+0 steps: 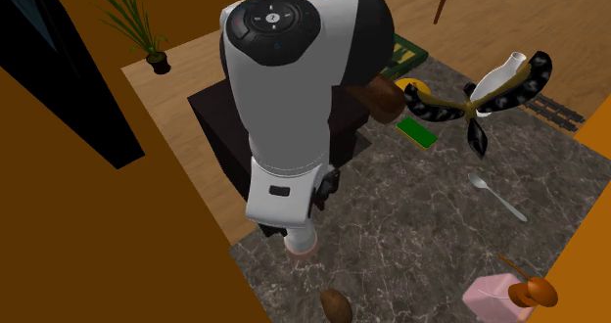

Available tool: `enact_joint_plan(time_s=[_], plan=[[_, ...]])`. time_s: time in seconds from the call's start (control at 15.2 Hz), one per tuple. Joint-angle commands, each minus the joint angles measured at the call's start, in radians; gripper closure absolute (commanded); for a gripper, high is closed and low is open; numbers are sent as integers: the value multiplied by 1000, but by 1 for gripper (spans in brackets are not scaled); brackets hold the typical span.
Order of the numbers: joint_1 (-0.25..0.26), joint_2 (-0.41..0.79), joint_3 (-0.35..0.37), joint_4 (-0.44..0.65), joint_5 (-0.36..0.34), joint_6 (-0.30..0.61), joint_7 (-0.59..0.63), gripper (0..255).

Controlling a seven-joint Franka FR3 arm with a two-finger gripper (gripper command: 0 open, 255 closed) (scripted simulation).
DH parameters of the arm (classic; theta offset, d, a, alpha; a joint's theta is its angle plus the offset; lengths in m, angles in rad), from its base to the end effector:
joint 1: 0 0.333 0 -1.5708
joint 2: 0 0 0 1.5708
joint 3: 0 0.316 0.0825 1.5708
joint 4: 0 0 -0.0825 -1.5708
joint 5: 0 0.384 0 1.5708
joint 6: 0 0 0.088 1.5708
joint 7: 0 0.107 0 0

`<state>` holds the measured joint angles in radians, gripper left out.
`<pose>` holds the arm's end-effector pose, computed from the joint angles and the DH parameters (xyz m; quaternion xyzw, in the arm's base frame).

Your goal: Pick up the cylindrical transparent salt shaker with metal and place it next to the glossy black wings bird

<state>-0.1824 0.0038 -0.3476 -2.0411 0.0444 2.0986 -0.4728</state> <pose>0.4814 -0.2794 0.4448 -0.9987 0.0392 -0.0327 0.0036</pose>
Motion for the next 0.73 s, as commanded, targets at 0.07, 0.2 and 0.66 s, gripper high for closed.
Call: enact_joint_plan(time_s=[0.07, 0.2, 0.66], plan=[[1, -13, 1, 29, -6, -41, 7, 255], [2, -20, 2, 48, -10, -67, 10, 255], [3, -38, 3, 123, -18, -159, 18, 255]])
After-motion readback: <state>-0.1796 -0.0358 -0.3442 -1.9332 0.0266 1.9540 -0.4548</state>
